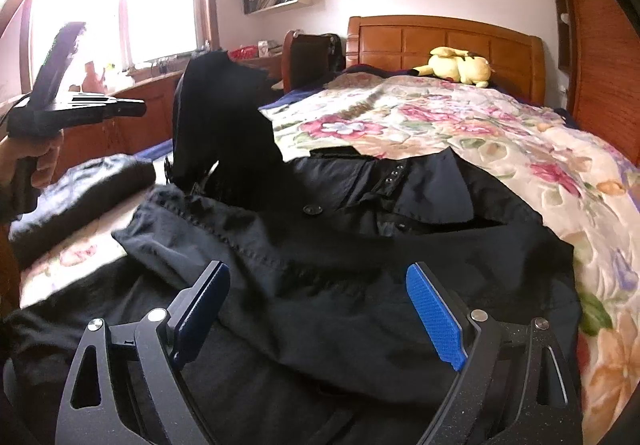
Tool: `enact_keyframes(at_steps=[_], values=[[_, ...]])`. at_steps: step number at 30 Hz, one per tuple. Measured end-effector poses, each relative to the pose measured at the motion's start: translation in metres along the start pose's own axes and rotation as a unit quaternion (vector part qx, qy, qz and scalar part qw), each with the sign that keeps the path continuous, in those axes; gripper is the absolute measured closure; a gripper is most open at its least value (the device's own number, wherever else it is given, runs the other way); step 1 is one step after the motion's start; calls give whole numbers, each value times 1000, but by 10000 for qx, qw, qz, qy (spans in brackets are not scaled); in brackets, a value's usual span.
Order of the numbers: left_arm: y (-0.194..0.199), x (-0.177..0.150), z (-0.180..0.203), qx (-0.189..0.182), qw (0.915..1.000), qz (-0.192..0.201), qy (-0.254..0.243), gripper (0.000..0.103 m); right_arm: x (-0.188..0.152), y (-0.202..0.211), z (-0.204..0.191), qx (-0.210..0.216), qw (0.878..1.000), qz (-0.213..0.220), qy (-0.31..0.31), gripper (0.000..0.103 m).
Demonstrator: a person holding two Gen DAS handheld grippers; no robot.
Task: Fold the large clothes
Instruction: 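Lift the held sleeve with the left tool and carry it across the coat front, then open the left tool to drop the sleeve onto the coat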
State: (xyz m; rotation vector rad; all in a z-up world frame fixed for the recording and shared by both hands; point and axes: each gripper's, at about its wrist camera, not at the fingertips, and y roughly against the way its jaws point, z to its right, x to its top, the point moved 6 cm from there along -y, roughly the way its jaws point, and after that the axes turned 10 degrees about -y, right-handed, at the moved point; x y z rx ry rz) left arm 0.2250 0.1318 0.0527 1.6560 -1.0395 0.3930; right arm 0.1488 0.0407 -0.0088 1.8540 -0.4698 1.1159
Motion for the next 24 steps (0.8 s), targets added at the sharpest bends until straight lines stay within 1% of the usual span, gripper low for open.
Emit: enact_keyframes(at_steps=[1, 2, 3, 4, 6, 7, 11, 12, 13, 14, 15, 16, 18, 20, 22, 24], values=[[-2, -1, 1, -100, 9999, -19, 20, 60, -1, 0, 0, 55, 10000, -9, -29, 12], [-4, -2, 3, -167, 9999, -30, 16, 51, -2, -1, 0, 59, 10000, -16, -33, 12], [-8, -3, 3, -134, 9999, -58, 6, 37, -2, -2, 1, 38, 10000, -25, -33, 12], [-14, -5, 3, -107, 9999, -135, -1, 28, -2, -3, 1, 21, 10000, -26, -33, 12], [-27, -9, 8, -232, 9993, -290, -16, 26, -2, -5, 3, 21, 10000, -39, -49, 12], [-34, -10, 9, -235, 9992, -335, -42, 26, -2, -6, 4, 22, 10000, -50, -63, 12], [-68, -9, 11, -16, 9986, -510, -164, 26, -1, -9, 5, 18, 9999, -73, -95, 12], [-76, -7, 10, 62, 9986, -498, -163, 27, -1, -8, 5, 18, 9999, -74, -93, 12], [-80, -6, 9, 41, 9988, -478, -131, 46, -1, -8, 5, 20, 9999, -81, -86, 12], [-84, -3, 9, -161, 9989, -442, -48, 61, -1, -8, 5, 19, 9999, -81, -73, 12], [-85, -2, 9, -288, 9985, -468, 5, 89, -1, -6, 5, 15, 10000, -80, -56, 12], [-84, 1, 9, -325, 9983, -482, 33, 95, -1, -7, 4, 4, 10000, -77, -24, 12], [-75, 6, 14, -423, 9981, -450, -30, 99, -1, -6, 3, -10, 10000, -77, 21, 12], [-58, 13, 20, -414, 9982, -400, -197, 99, -2, -5, 2, -13, 10000, -76, 42, 12], [-35, 23, 25, -398, 9981, -372, -279, 99, -3, -4, 2, -32, 10000, -64, 54, 12], [-12, 34, 32, -470, 9975, -402, -329, 99, -2, -2, 3, -73, 10000, -28, 59, 12]])
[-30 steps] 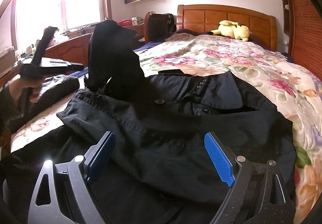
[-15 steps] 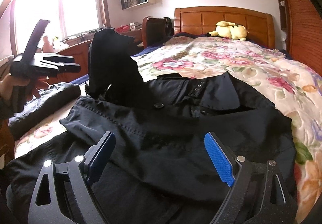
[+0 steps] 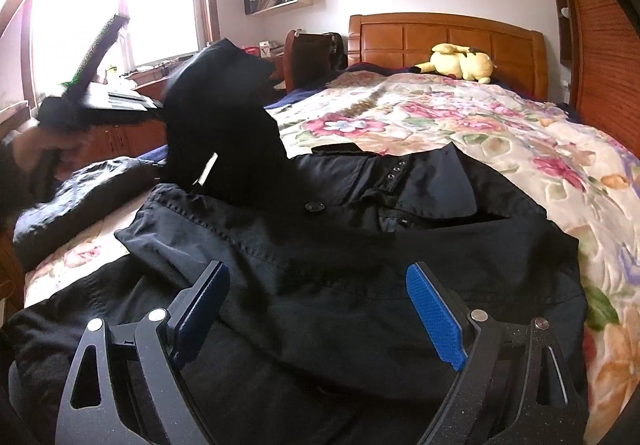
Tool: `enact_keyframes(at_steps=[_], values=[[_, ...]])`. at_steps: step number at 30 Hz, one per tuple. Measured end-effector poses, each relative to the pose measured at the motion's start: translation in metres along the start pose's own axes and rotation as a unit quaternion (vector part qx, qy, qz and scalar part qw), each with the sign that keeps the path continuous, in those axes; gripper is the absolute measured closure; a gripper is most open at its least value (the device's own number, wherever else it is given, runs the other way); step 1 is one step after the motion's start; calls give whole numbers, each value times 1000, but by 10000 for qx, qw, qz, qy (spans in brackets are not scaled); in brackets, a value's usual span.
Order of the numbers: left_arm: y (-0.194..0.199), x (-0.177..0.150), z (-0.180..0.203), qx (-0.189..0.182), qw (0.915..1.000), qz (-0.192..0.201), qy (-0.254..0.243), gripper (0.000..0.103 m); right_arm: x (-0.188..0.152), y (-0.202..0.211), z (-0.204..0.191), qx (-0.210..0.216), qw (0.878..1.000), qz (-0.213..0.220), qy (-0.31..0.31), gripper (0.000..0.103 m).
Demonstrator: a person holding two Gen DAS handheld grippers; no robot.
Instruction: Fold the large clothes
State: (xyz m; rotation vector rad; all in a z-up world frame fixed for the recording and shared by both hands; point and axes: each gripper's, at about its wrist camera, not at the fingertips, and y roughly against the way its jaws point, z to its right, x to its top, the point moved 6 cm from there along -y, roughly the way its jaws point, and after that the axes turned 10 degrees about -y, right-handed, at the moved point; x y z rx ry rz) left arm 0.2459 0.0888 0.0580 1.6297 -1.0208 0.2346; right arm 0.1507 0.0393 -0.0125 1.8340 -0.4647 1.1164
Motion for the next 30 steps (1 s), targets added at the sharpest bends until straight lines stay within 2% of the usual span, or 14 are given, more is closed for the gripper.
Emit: enact_keyframes(at_steps=[4, 8, 12, 14, 16, 17, 18, 20, 22, 24, 30], values=[[41, 16, 29, -179, 9996, -108, -178, 99, 3, 16, 0, -82, 9999, 132, -3, 12], [77, 28, 56, -219, 9989, 39, -409, 99, 5, 48, 3, -69, 9991, 369, -187, 12], [98, 34, 69, -481, 9985, 139, -229, 99, -1, 77, 10, -80, 9975, 487, -505, 12], [104, 32, 81, -691, 9973, 126, -199, 90, -7, 86, 12, -182, 9974, 468, -516, 12], [111, 29, 95, -874, 9956, 214, -272, 74, -11, 96, 12, -279, 9973, 465, -496, 12], [116, 26, 102, -923, 9948, 283, -317, 69, -12, 100, 9, -293, 9973, 467, -490, 12], [120, 23, 106, -936, 9945, 337, -342, 59, -13, 105, 7, -292, 9972, 473, -499, 12], [128, 14, 114, -1023, 9932, 463, -319, 51, -14, 112, 1, -258, 9973, 472, -494, 12], [134, 6, 117, -996, 9931, 573, -252, 31, -15, 116, -6, -254, 9975, 465, -462, 12], [142, -2, 118, -889, 9930, 746, -208, 26, -16, 122, -10, -240, 9979, 444, -412, 12], [149, -29, 109, -686, 9913, 1114, 128, 24, -24, 133, -23, -36, 9992, 274, -280, 12]])
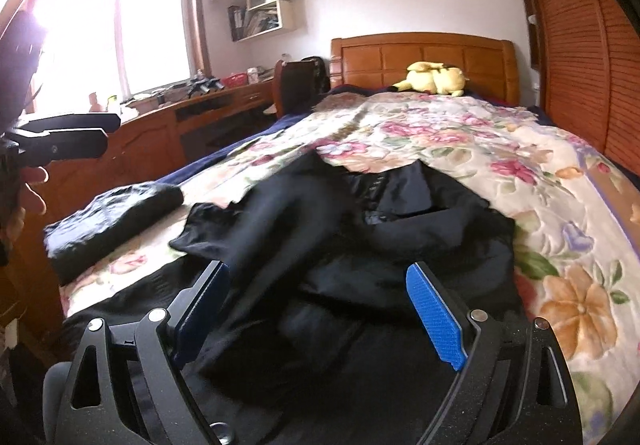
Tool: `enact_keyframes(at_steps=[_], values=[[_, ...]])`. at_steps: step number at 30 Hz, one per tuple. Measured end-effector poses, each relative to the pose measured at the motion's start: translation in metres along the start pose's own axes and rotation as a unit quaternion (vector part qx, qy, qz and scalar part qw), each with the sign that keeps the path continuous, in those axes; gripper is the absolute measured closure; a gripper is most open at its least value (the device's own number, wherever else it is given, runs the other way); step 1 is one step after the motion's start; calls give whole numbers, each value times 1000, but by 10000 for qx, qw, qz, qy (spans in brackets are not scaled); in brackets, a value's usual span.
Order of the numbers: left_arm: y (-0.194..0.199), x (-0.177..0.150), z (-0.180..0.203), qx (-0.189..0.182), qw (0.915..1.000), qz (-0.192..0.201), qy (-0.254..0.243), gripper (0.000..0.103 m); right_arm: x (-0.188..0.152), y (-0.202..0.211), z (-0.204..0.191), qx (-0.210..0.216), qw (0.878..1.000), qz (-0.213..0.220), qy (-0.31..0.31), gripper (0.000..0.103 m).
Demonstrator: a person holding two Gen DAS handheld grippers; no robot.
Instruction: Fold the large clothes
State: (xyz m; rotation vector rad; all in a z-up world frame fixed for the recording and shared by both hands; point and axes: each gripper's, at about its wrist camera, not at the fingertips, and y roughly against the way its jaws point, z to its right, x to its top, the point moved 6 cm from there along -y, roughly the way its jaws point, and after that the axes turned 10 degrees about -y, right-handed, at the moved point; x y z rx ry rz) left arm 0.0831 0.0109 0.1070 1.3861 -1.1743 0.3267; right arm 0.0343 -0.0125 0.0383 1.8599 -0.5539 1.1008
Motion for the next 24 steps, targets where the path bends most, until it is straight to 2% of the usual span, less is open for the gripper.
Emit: enact_keyframes(at_steps=[9, 13, 15, 18, 19, 20, 21, 22, 23, 24], values=[[-1, -39, -17, 229, 9990, 92, 373, 24, -18, -31, -16, -86, 9981, -579, 202, 12], [2, -55, -20, 362, 9983, 117, 431, 24, -27, -49, -17, 31, 9958, -916, -33, 12], [2, -61, -20, 408, 9981, 120, 435, 24, -33, -56, -16, 67, 9937, -1119, -74, 16], [3, -74, -21, 439, 9976, 107, 517, 24, -43, -69, -19, 178, 9893, -1448, -56, 33], [3, -80, -22, 436, 9974, 102, 572, 24, -45, -72, -20, 172, 9882, -1521, -6, 44], [3, -84, -23, 438, 9970, 98, 625, 24, -46, -72, -21, 211, 9875, -1565, 42, 62], [3, -89, -23, 446, 9966, 105, 685, 24, -44, -72, -22, 263, 9872, -1569, 67, 70], [2, -93, -23, 440, 9961, 103, 752, 24, -40, -69, -21, 297, 9877, -1532, 102, 85], [2, -98, -22, 425, 9958, 90, 808, 24, -37, -65, -19, 300, 9885, -1476, 139, 91], [2, -101, -22, 415, 9955, 85, 843, 24, -30, -56, -16, 290, 9898, -1381, 179, 92]])
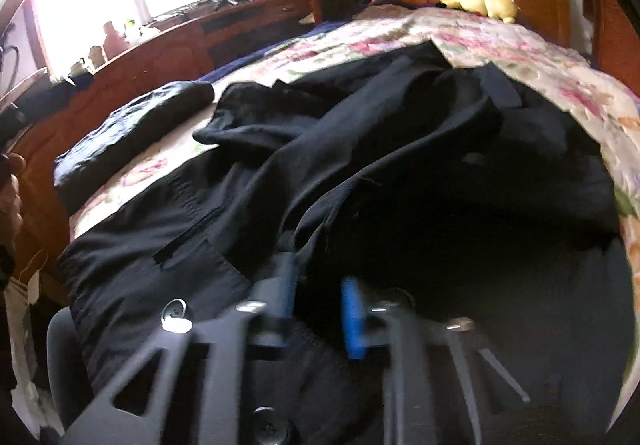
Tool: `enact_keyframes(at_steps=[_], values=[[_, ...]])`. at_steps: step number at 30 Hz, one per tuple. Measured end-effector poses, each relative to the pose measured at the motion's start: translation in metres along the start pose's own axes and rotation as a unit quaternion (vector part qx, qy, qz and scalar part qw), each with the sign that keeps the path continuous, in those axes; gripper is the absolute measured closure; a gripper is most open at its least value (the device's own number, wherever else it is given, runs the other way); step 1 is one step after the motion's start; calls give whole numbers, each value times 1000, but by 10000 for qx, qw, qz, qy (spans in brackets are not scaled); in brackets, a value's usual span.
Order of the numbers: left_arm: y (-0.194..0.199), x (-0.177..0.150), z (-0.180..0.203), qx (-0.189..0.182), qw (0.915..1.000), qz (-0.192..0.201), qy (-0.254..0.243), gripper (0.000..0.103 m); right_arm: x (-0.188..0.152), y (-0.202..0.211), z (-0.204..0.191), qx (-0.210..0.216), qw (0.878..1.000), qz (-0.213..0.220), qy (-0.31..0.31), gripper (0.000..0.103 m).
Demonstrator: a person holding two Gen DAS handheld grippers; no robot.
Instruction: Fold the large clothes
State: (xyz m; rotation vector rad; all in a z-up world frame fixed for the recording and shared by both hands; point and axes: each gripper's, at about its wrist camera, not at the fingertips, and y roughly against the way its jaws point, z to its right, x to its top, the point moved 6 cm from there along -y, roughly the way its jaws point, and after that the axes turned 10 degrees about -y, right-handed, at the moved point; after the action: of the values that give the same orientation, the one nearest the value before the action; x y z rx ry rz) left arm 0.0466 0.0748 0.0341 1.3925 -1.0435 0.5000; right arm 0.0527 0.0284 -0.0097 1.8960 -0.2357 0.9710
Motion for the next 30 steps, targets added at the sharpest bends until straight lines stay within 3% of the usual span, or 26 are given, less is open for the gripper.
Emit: enact_keyframes(at_steps=[7, 14, 18, 24, 25, 28, 29, 30], values=[[7, -22, 5, 15, 9997, 38, 221, 24, 28, 101, 43, -476, 9965, 672, 157, 94], [23, -34, 22, -73, 9995, 151, 262, 24, 20, 177, 112, -1288, 9882, 827, -54, 94], [29, -38, 31, -134, 9994, 201, 242, 24, 8, 188, 137, -1771, 9807, 786, -251, 94], [31, -41, 39, -164, 9993, 220, 271, 24, -7, 186, 142, -1734, 9796, 894, -478, 94], [31, -42, 40, -150, 9992, 231, 274, 24, -10, 183, 139, -1758, 9789, 904, -510, 89], [31, -43, 41, -106, 9994, 226, 247, 24, -25, 170, 132, -1822, 9778, 894, -516, 49], [31, -44, 42, -94, 9994, 223, 235, 24, -25, 170, 128, -1813, 9780, 884, -540, 41], [31, -45, 42, -88, 9994, 232, 224, 24, -30, 168, 128, -1791, 9783, 866, -584, 40]])
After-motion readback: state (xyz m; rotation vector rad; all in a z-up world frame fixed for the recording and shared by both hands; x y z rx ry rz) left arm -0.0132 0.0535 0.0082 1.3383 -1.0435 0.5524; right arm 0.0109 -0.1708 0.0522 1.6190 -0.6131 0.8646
